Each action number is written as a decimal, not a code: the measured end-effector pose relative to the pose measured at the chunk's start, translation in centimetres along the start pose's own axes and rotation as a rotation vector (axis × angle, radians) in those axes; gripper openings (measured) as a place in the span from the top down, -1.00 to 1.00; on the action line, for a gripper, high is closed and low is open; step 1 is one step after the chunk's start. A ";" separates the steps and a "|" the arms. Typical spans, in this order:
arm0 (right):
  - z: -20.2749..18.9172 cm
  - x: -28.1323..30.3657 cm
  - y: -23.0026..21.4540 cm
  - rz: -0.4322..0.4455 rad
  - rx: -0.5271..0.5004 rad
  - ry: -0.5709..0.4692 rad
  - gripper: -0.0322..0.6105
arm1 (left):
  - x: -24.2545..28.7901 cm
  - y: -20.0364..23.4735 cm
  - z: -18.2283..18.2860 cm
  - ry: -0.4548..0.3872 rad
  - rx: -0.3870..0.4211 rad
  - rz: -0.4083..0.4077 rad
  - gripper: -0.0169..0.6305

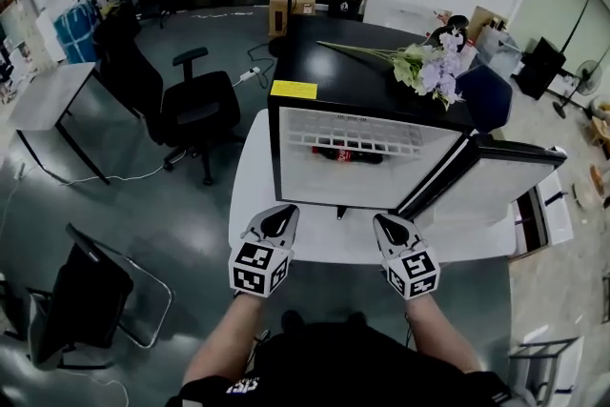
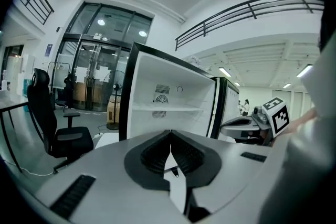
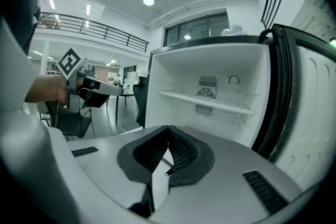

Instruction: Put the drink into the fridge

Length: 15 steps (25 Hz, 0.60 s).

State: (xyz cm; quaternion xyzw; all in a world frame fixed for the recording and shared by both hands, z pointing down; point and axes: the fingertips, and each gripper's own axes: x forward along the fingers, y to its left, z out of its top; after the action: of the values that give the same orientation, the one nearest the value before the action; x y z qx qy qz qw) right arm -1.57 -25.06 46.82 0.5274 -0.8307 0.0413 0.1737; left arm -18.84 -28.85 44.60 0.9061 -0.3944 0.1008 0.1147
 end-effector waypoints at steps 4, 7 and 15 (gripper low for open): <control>1.7 -1.9 -1.1 0.053 -0.041 -0.057 0.85 | 1.2 -1.0 1.1 -0.010 0.007 0.051 0.89; 2.5 -3.6 -2.3 0.122 -0.021 -0.113 0.85 | 1.7 -2.6 1.2 -0.019 -0.021 0.087 0.89; 3.7 -6.3 -4.4 0.216 -0.026 -0.200 0.86 | 1.2 -5.6 2.1 -0.038 -0.022 0.167 0.89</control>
State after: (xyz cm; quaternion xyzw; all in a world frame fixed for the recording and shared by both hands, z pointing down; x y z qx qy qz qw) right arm 3.83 -22.49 40.76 0.4343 -0.8961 -0.0037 0.0912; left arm -13.70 -26.63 42.17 0.8706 -0.4718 0.0883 0.1084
